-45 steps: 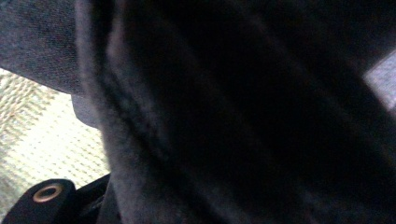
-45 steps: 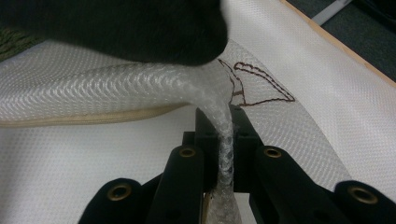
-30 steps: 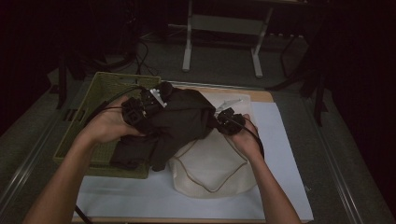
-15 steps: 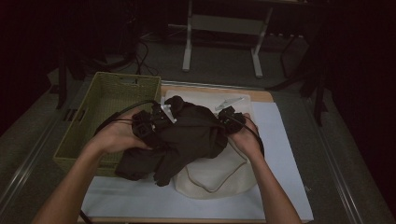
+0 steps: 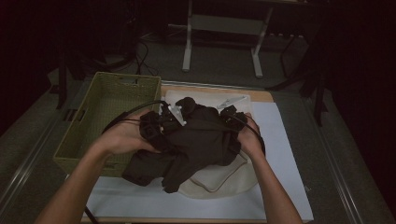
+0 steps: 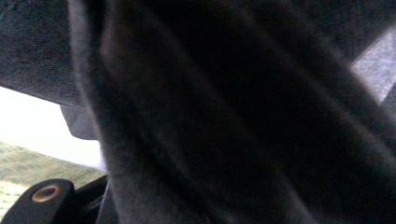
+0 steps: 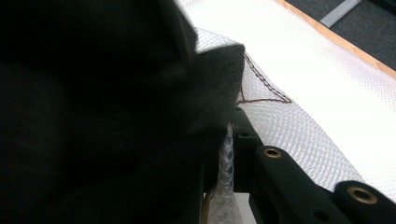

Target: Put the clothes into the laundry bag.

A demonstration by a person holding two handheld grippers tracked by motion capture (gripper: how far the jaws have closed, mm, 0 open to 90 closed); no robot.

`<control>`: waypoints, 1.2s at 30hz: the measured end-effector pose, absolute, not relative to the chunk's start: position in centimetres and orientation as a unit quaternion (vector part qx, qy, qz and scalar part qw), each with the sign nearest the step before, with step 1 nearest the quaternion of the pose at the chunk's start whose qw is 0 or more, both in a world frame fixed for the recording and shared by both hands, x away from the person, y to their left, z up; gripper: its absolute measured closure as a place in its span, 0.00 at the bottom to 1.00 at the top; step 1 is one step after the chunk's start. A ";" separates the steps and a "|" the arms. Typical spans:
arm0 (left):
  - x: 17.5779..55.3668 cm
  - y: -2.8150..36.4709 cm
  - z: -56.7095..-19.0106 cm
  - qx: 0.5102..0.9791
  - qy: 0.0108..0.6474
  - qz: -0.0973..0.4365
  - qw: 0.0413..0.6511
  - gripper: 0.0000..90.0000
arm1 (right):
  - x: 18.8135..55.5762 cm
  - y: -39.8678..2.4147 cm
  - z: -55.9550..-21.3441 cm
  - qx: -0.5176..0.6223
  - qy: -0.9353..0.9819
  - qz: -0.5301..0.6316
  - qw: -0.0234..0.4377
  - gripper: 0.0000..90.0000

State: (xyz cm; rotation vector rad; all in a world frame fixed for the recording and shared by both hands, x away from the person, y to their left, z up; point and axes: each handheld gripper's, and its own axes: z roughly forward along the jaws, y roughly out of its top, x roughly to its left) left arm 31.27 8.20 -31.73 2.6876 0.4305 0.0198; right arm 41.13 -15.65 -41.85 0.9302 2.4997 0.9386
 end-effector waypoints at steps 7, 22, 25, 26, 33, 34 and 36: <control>31.3 5.3 -34.4 0.973 0.144 -0.009 0.182 0.62 | 41.1 -15.9 -42.0 0.328 0.872 0.329 0.151 0.95; 33.2 0.6 -41.9 0.957 0.261 -0.008 0.124 0.61 | 40.4 -16.8 -41.9 0.337 0.871 0.330 0.142 0.96; 33.7 0.2 -42.8 0.948 0.291 -0.003 0.130 0.61 | 40.1 -16.8 -42.0 0.337 0.871 0.327 0.142 0.96; 33.8 0.2 -43.0 0.944 0.300 -0.003 0.135 0.61 | 40.0 -16.9 -42.0 0.339 0.871 0.327 0.140 0.96; 34.9 0.8 -43.6 0.915 0.370 0.008 0.160 0.61 | 39.1 -17.1 -41.7 0.342 0.870 0.325 0.140 0.96; 35.2 1.0 -43.7 0.909 0.382 0.006 0.165 0.61 | 39.0 -17.1 -41.5 0.341 0.871 0.324 0.141 0.97; 35.5 1.3 -44.0 0.902 0.396 0.006 0.171 0.61 | 38.7 -17.0 -41.3 0.338 0.873 0.322 0.142 0.97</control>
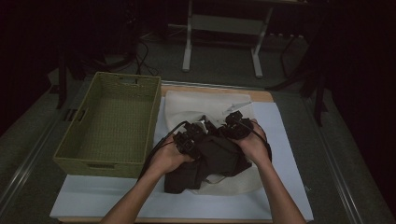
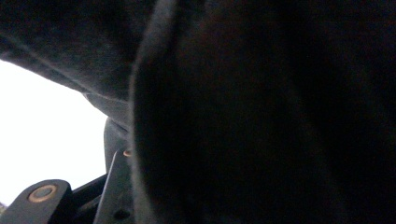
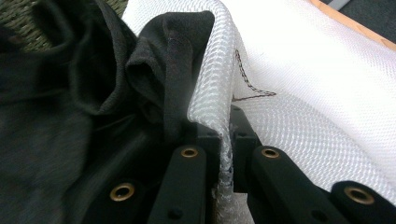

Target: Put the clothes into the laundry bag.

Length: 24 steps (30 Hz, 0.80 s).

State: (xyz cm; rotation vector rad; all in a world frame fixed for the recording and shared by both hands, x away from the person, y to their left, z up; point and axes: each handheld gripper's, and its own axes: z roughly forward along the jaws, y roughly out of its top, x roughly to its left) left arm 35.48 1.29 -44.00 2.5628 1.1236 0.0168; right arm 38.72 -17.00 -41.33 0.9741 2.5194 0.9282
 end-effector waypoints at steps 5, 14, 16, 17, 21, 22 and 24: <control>36.3 2.0 -44.3 0.882 0.434 0.002 0.186 0.61 | 37.9 -16.6 -40.7 0.330 0.878 0.316 0.142 0.97; 37.5 3.9 -44.6 0.847 0.491 0.004 0.204 0.62 | 36.8 -16.4 -39.3 0.312 0.884 0.328 0.117 0.97; 37.7 4.4 -44.7 0.837 0.505 0.011 0.211 0.62 | 36.4 -16.3 -39.0 0.303 0.887 0.333 0.107 0.97; 37.8 4.7 -44.7 0.833 0.511 0.016 0.213 0.62 | 36.3 -16.3 -38.8 0.300 0.887 0.336 0.099 0.97; 37.9 5.3 -44.5 0.821 0.526 0.029 0.220 0.62 | 35.6 -16.0 -37.8 0.291 0.886 0.350 0.092 0.97; 37.8 5.3 -44.4 0.822 0.525 0.032 0.220 0.62 | 35.6 -15.9 -37.7 0.289 0.885 0.353 0.092 0.97; 37.5 5.0 -44.1 0.825 0.519 0.036 0.219 0.62 | 35.6 -15.7 -37.4 0.294 0.882 0.354 0.098 0.97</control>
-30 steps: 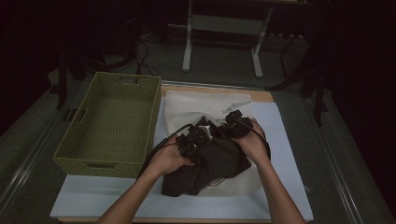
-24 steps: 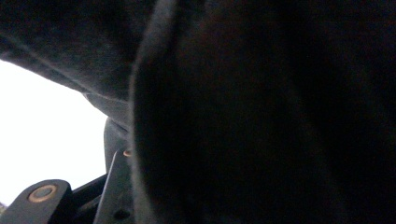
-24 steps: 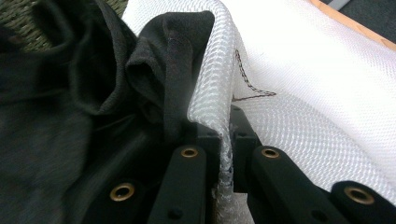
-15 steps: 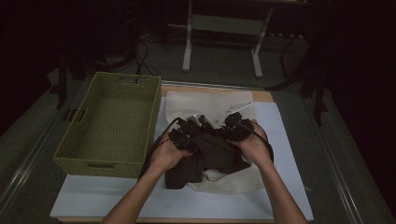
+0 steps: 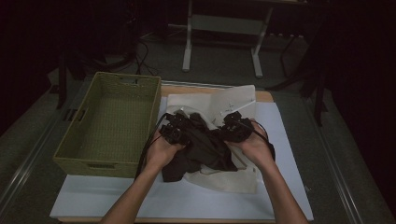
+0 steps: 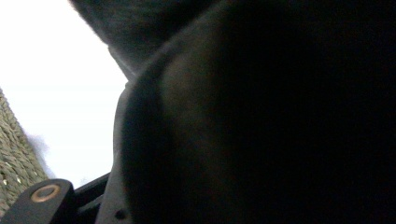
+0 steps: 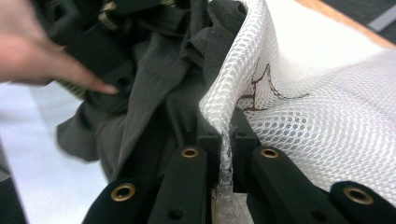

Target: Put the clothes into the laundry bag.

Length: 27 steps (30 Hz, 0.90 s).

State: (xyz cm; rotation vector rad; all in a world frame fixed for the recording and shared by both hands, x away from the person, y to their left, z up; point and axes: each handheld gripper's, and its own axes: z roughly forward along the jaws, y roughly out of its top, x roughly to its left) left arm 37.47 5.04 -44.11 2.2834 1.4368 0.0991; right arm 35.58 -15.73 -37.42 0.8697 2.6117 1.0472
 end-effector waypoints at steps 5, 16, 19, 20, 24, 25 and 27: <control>36.0 3.2 -43.7 0.845 0.484 0.051 0.223 0.62 | 36.4 -15.2 -37.5 0.325 0.877 0.328 0.133 0.96; 34.5 -1.1 -43.6 0.852 0.445 0.033 0.273 0.62 | 36.8 -15.0 -37.1 0.369 0.847 0.351 0.152 0.96; 35.5 -0.7 -43.9 0.833 0.477 0.027 0.279 0.62 | 36.3 -15.3 -37.0 0.368 0.848 0.349 0.153 0.96; 35.7 -0.4 -44.0 0.828 0.486 0.027 0.279 0.62 | 36.2 -15.4 -37.0 0.367 0.849 0.349 0.153 0.96; 36.1 0.8 -43.8 0.814 0.508 0.044 0.277 0.62 | 36.1 -16.5 -37.1 0.369 0.847 0.354 0.144 0.95; 36.1 1.0 -43.8 0.813 0.510 0.047 0.277 0.62 | 36.2 -16.8 -37.2 0.366 0.849 0.353 0.145 0.95; 36.2 1.3 -43.9 0.809 0.518 0.051 0.275 0.62 | 36.4 -17.2 -37.3 0.369 0.850 0.342 0.154 0.94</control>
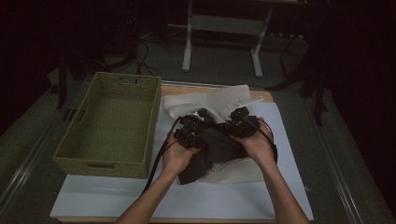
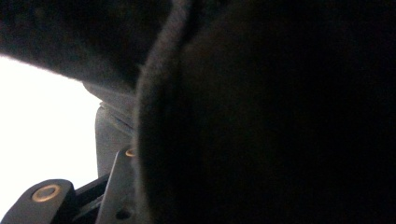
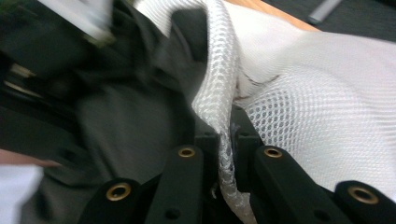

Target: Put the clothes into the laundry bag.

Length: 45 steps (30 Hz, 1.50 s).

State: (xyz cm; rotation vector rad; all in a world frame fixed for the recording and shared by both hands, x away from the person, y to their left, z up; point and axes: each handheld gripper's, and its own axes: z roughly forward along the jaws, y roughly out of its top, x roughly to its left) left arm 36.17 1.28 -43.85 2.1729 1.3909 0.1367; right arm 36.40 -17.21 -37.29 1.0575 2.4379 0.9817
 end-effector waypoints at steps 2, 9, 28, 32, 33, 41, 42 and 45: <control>36.2 1.4 -43.9 0.809 0.518 0.052 0.273 0.62 | 36.7 -17.6 -37.5 0.371 0.852 0.339 0.147 0.93; 36.2 1.3 -44.0 0.807 0.520 0.054 0.274 0.62 | 37.1 -18.7 -37.2 0.371 0.856 0.334 0.134 0.92; 35.3 1.2 -41.9 0.764 0.556 0.065 0.321 0.63 | 36.4 -18.1 -35.7 0.392 0.839 0.362 0.108 0.96; 33.9 1.1 -40.1 0.763 0.541 0.081 0.345 0.63 | 36.4 -17.5 -36.1 0.395 0.828 0.384 0.106 0.96; 33.4 1.0 -39.7 0.764 0.535 0.094 0.347 0.63 | 36.5 -17.5 -36.2 0.396 0.824 0.392 0.099 0.97; 32.5 -0.9 -42.5 0.783 0.515 0.104 0.332 0.63 | 36.7 -16.9 -38.0 0.405 0.820 0.400 0.059 0.97; 32.7 -1.4 -43.3 0.785 0.515 0.096 0.331 0.63 | 36.8 -16.9 -38.1 0.402 0.820 0.405 0.048 0.97; 33.5 -2.6 -44.7 0.777 0.527 0.082 0.335 0.63 | 36.7 -16.2 -38.2 0.397 0.820 0.412 0.018 0.97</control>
